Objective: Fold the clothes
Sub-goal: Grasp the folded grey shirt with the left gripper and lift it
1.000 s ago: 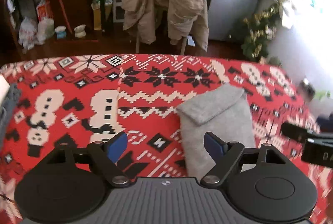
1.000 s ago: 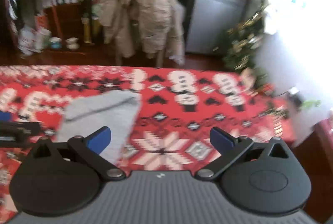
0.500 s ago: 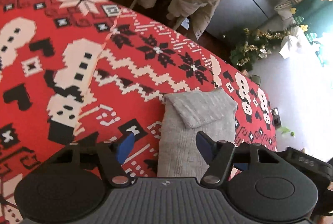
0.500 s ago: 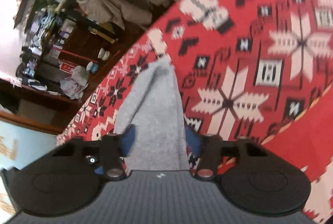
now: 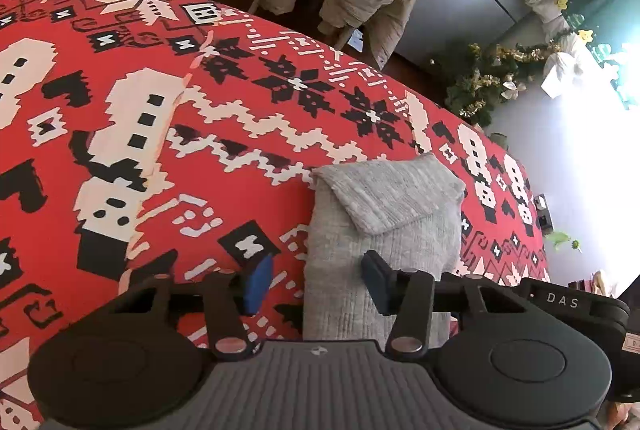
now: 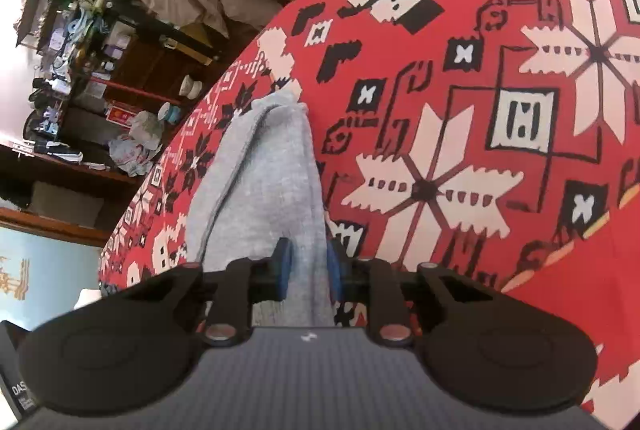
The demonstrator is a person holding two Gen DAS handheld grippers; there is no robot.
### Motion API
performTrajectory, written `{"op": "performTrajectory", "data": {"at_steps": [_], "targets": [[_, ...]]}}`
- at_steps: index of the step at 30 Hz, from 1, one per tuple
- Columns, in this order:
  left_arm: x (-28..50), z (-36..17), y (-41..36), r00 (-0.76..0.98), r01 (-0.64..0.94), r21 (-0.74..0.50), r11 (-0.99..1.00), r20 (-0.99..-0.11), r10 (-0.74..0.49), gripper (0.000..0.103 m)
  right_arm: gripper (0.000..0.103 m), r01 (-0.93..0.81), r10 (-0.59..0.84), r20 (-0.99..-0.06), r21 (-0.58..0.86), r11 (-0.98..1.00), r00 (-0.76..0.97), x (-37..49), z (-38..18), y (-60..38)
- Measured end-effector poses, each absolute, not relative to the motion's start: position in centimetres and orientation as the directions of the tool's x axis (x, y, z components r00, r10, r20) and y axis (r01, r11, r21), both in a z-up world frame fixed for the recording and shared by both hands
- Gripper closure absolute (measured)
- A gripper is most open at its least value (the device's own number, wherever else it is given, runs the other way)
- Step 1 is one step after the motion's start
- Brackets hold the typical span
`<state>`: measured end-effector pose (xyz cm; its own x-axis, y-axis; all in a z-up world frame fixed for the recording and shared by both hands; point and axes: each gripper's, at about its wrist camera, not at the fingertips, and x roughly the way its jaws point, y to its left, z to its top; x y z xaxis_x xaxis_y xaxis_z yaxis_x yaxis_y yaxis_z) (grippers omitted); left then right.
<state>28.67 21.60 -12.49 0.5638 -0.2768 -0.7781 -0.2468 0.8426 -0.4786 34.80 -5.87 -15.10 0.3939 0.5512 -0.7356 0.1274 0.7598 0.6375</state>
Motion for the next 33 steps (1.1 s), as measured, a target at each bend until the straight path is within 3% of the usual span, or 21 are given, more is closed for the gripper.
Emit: {"op": "performTrajectory", "data": {"at_steps": [7, 10, 15, 29, 33], "targets": [[28.8, -12.4, 20.9, 0.564, -0.236, -0.455, 0.859, -0.783, -0.260, 0.060, 0.085, 0.042, 0.475, -0.766, 0.543, 0.838, 0.434, 34.2, -14.0, -3.9], [28.8, -12.6, 21.0, 0.563, -0.229, -0.476, 0.849, -0.777, -0.283, 0.074, 0.087, 0.024, 0.468, -0.763, 0.533, 0.846, 0.446, 34.0, -13.9, -3.6], [28.3, -12.1, 20.7, 0.588, -0.231, -0.473, 0.850, -0.764, -0.265, 0.086, 0.094, 0.051, 0.493, -0.744, 0.573, 0.818, 0.452, 33.9, -14.0, -4.2], [23.9, -5.4, 22.5, 0.739, -0.180, -0.483, 0.857, -0.642, -0.206, 0.088, 0.095, -0.058, 0.523, -0.653, 0.594, 0.802, 0.547, 30.4, -6.7, -3.1], [20.3, -1.7, 24.6, 0.796, -0.185, -0.441, 0.879, -0.591, -0.129, 0.089, 0.095, -0.123, 0.521, -0.633, 0.562, 0.818, 0.573, 27.7, -3.0, 0.1]]}}
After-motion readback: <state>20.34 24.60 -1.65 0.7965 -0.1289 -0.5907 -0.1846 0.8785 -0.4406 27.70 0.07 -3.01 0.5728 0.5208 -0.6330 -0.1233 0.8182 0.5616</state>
